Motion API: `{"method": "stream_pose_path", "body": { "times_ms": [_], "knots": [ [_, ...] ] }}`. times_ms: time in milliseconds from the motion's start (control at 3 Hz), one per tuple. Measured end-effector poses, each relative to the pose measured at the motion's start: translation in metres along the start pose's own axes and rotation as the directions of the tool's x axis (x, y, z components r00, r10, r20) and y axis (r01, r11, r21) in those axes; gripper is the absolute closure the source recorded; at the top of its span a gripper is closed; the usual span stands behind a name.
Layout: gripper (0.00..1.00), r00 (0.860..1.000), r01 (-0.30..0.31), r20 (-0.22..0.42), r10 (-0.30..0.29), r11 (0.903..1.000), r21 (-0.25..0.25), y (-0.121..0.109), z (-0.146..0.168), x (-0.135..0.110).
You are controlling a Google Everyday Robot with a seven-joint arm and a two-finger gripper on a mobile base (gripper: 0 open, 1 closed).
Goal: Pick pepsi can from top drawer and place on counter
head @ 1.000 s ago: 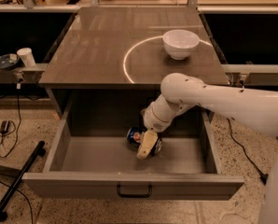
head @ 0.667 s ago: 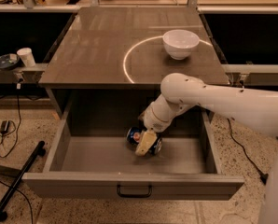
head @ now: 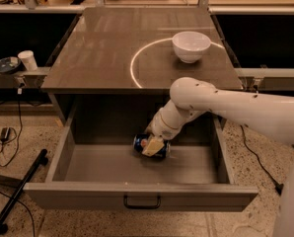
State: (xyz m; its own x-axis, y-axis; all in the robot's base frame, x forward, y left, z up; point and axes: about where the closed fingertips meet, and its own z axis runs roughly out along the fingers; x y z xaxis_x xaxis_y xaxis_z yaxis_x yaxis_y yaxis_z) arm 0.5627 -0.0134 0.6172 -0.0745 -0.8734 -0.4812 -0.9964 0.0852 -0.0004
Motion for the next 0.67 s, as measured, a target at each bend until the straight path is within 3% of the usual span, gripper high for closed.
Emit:
{"method": "stream_pose_path", "body": {
  "times_ms": [333, 667],
  "knots": [
    [0.89, 1.000, 0.000, 0.000, 0.000, 1.0000, 0.000, 0.0000, 0.0001, 0.0000],
    [1.00, 1.000, 0.000, 0.000, 0.000, 1.0000, 0.000, 0.0002, 0.0003, -0.0001]
  ]
}}
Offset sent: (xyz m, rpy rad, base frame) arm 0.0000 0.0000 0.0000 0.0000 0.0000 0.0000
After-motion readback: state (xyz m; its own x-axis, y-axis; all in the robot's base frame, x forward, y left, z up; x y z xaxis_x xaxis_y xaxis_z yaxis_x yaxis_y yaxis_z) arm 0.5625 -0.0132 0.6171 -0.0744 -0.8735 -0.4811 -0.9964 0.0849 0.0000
